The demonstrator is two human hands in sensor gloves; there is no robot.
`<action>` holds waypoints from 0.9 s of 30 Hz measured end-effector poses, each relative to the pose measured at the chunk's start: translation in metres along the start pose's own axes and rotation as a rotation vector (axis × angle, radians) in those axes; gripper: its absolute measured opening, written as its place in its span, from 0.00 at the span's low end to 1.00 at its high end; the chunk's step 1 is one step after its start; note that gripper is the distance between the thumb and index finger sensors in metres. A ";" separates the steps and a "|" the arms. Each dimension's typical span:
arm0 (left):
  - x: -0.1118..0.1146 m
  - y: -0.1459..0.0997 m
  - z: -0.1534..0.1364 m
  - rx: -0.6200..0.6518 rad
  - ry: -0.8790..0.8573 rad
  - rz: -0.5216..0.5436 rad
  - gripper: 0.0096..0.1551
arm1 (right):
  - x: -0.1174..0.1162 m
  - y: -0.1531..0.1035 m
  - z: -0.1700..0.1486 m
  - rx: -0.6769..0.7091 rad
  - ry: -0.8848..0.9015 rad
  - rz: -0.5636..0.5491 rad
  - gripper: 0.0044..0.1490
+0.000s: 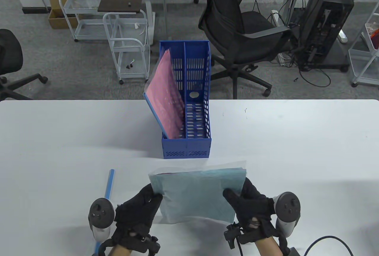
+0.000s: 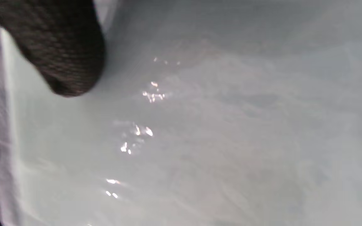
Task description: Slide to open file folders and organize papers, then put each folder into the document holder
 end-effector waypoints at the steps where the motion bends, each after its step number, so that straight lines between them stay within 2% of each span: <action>1: 0.002 0.001 -0.003 0.005 0.011 -0.007 0.27 | -0.003 0.000 -0.005 -0.036 0.014 0.030 0.52; 3: 0.006 0.002 -0.003 0.002 0.004 -0.022 0.27 | -0.006 0.001 -0.011 -0.043 0.121 0.021 0.49; 6: 0.007 0.001 0.007 0.055 0.015 -0.014 0.27 | -0.005 0.001 -0.004 0.050 0.220 0.013 0.45; 10: 0.008 0.003 -0.003 0.006 0.056 -0.026 0.26 | -0.013 0.003 -0.011 0.053 0.170 0.028 0.44; 13: 0.009 0.003 0.000 0.024 0.009 -0.037 0.26 | -0.014 0.002 -0.011 0.047 0.233 0.030 0.42; 16: 0.006 0.002 0.009 0.073 0.056 -0.033 0.26 | -0.008 0.002 -0.002 0.098 0.178 0.016 0.43; 19: 0.007 0.005 -0.006 -0.002 0.047 -0.055 0.26 | -0.016 0.004 -0.017 0.010 0.165 0.047 0.43; 22: 0.006 0.005 -0.007 -0.002 -0.024 -0.041 0.26 | -0.021 0.004 -0.018 -0.004 0.204 0.064 0.40; 24: 0.000 0.004 -0.002 0.018 0.046 -0.009 0.25 | -0.015 0.003 -0.011 0.018 0.123 0.039 0.36; 26: -0.005 0.003 -0.001 0.010 0.040 0.013 0.25 | -0.008 0.003 -0.009 0.019 0.071 0.003 0.28; 27: -0.008 0.004 -0.002 0.000 0.029 0.014 0.25 | -0.005 0.004 -0.007 0.029 0.061 0.008 0.26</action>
Point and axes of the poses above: the tracker on the back of each hand, its own z axis roughly to the thumb side, its own y axis roughly from the wrist to the fingertips, x = y × z, the point moved 3 cm from there along y, roughly from the wrist to the fingertips, and after that the axes turned 11 degrees about -y, right-handed, at the moved point
